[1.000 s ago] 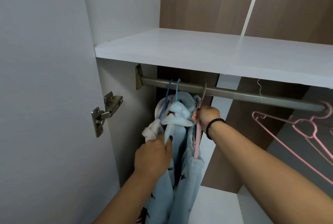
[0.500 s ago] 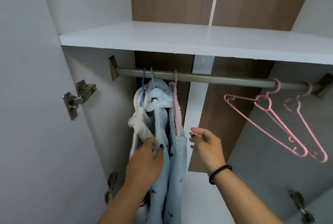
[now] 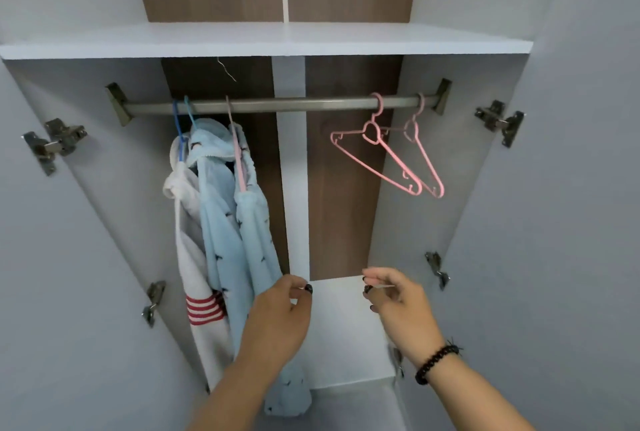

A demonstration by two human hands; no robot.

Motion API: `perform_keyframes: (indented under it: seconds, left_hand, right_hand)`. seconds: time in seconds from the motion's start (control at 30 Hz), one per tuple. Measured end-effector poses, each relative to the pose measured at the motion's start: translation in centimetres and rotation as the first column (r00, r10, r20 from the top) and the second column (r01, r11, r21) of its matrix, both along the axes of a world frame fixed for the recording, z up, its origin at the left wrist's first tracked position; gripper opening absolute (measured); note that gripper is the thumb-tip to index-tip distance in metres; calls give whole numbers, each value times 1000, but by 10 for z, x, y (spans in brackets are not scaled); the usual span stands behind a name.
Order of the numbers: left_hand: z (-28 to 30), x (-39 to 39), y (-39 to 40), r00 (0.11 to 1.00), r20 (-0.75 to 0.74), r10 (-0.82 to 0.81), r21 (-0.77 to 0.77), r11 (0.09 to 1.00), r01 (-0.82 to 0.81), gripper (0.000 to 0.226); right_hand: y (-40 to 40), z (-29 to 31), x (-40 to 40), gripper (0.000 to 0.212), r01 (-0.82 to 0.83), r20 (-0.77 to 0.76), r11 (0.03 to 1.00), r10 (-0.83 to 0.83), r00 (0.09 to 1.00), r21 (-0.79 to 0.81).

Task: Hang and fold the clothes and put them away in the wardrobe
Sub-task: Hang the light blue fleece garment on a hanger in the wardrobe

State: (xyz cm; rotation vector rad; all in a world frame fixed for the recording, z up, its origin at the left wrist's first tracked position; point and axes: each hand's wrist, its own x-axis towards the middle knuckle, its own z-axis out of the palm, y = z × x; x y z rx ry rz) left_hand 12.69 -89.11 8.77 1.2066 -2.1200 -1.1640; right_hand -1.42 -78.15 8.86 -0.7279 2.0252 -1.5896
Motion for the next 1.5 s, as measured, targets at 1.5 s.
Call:
perform_keyframes:
  seconds: [1.5]
  left_hand:
    - [-57, 56, 517, 68, 199, -978, 134, 96, 986, 17]
  right_hand:
    - [565, -76, 277, 24, 918, 104, 333, -943, 317, 214]
